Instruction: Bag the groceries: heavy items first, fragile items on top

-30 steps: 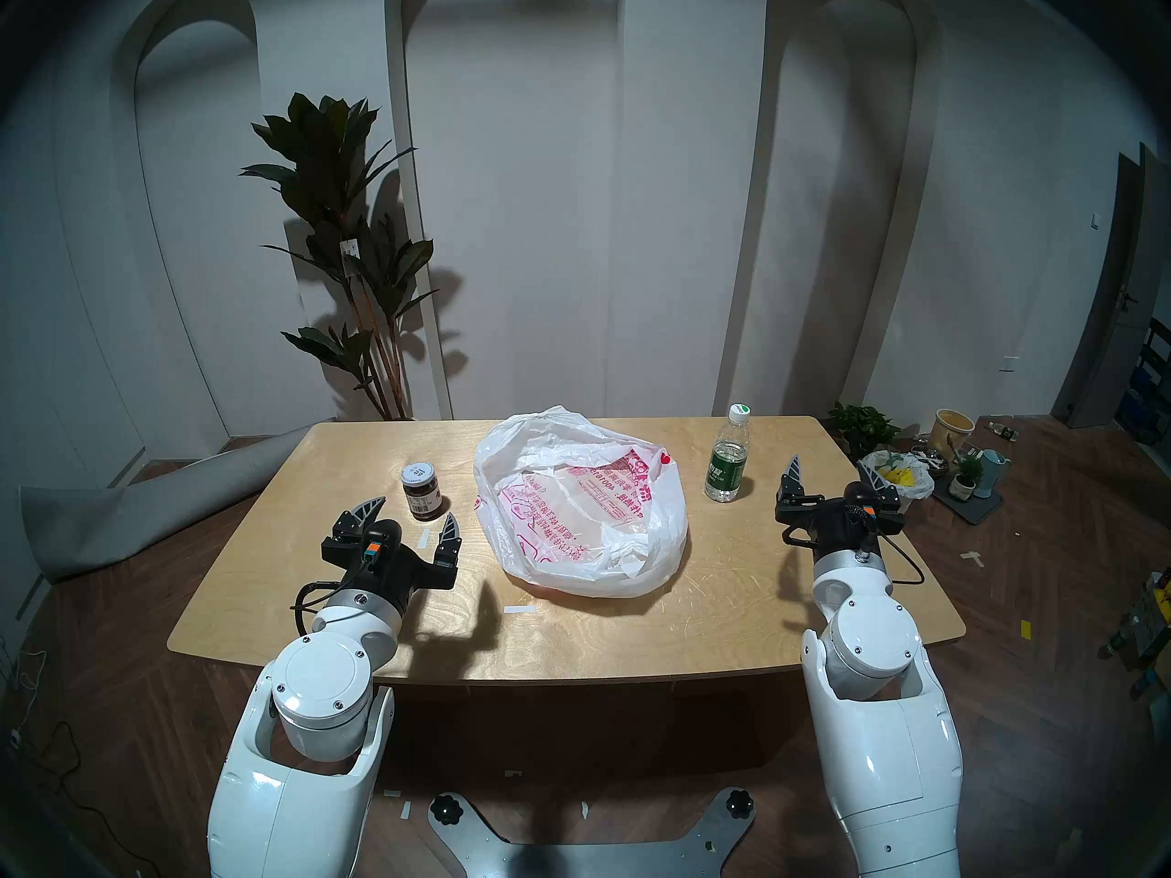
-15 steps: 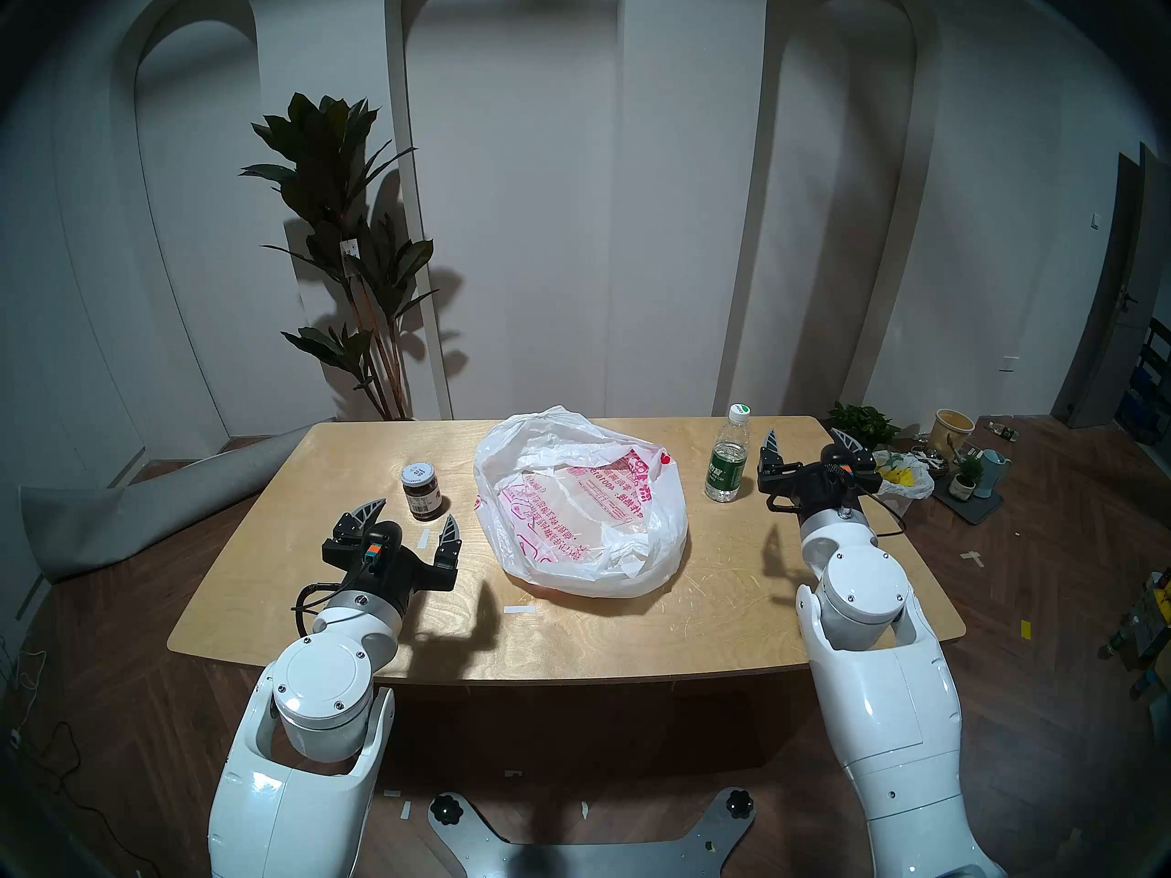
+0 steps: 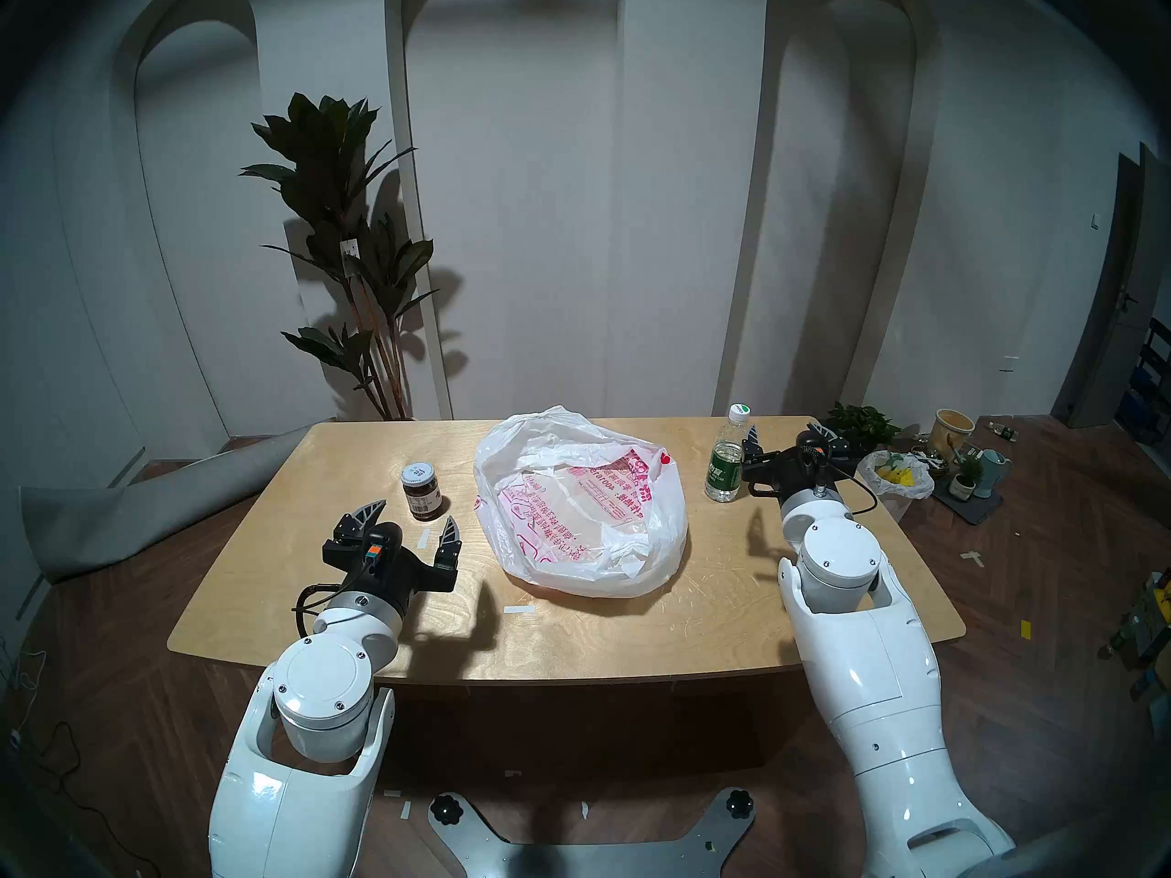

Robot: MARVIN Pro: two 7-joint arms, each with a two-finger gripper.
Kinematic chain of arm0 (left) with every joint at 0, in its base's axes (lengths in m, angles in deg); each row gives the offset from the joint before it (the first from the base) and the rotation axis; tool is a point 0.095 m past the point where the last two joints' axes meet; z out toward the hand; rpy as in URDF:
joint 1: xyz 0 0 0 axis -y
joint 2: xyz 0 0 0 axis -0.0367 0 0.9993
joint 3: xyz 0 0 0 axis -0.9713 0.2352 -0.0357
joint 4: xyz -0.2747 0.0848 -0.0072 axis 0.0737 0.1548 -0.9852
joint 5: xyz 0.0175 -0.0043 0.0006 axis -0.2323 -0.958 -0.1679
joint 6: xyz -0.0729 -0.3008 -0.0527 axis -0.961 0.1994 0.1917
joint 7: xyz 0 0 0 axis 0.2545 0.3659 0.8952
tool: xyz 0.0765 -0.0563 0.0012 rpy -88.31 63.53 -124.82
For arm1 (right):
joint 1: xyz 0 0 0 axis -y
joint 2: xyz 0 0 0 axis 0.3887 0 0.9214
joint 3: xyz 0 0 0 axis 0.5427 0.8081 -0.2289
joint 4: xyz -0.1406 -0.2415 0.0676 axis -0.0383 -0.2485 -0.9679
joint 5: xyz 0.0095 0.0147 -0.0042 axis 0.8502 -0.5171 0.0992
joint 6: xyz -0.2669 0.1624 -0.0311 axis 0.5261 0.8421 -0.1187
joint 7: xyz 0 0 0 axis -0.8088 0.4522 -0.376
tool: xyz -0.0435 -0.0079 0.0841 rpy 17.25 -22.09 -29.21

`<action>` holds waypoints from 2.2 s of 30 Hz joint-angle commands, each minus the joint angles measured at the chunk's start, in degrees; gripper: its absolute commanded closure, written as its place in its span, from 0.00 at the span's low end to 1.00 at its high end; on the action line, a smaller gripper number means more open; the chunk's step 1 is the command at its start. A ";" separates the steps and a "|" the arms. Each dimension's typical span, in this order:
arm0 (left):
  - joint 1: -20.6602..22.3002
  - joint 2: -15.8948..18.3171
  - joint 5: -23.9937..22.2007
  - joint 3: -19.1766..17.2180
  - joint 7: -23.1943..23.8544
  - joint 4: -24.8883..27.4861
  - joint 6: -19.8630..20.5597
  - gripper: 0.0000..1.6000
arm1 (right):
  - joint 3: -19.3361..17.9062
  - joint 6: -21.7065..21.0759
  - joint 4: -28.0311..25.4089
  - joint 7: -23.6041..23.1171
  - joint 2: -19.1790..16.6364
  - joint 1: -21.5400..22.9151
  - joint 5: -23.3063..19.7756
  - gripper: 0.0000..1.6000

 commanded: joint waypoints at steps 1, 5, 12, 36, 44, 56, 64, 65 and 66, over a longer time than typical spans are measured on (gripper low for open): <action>0.49 0.00 -0.02 0.02 -0.03 0.87 -0.26 0.00 | 0.76 -0.09 2.90 0.48 0.75 6.53 0.39 0.00; 0.51 0.01 -0.02 0.03 -0.03 0.82 -0.26 0.00 | 1.43 -0.07 5.28 0.84 1.13 8.23 0.85 0.00; 0.54 0.02 -0.02 0.03 -0.03 0.75 -0.27 0.00 | 2.48 -0.58 11.01 1.18 1.70 13.15 1.61 0.00; 0.61 0.05 -0.02 0.06 -0.03 0.57 -0.29 0.00 | 4.65 -2.14 28.95 2.34 4.04 25.49 3.67 0.00; 0.63 0.06 -0.02 0.06 -0.04 0.61 -0.31 0.00 | 4.95 -1.94 33.97 2.77 4.66 28.64 4.17 0.94; 0.61 0.06 -0.04 0.07 -0.05 0.84 -0.35 0.00 | 4.80 0.73 43.20 3.65 5.03 35.19 4.47 1.00; 0.59 0.07 -0.05 0.07 -0.05 0.90 -0.35 0.00 | 4.56 2.98 44.76 4.67 6.90 39.13 4.28 1.00; 0.59 0.07 -0.05 0.07 -0.05 0.90 -0.35 0.00 | 4.52 3.44 43.64 4.73 7.38 38.62 4.19 1.00; 0.59 0.07 -0.05 0.07 -0.05 0.91 -0.35 0.00 | 4.58 3.79 43.99 4.86 7.83 39.36 4.18 1.00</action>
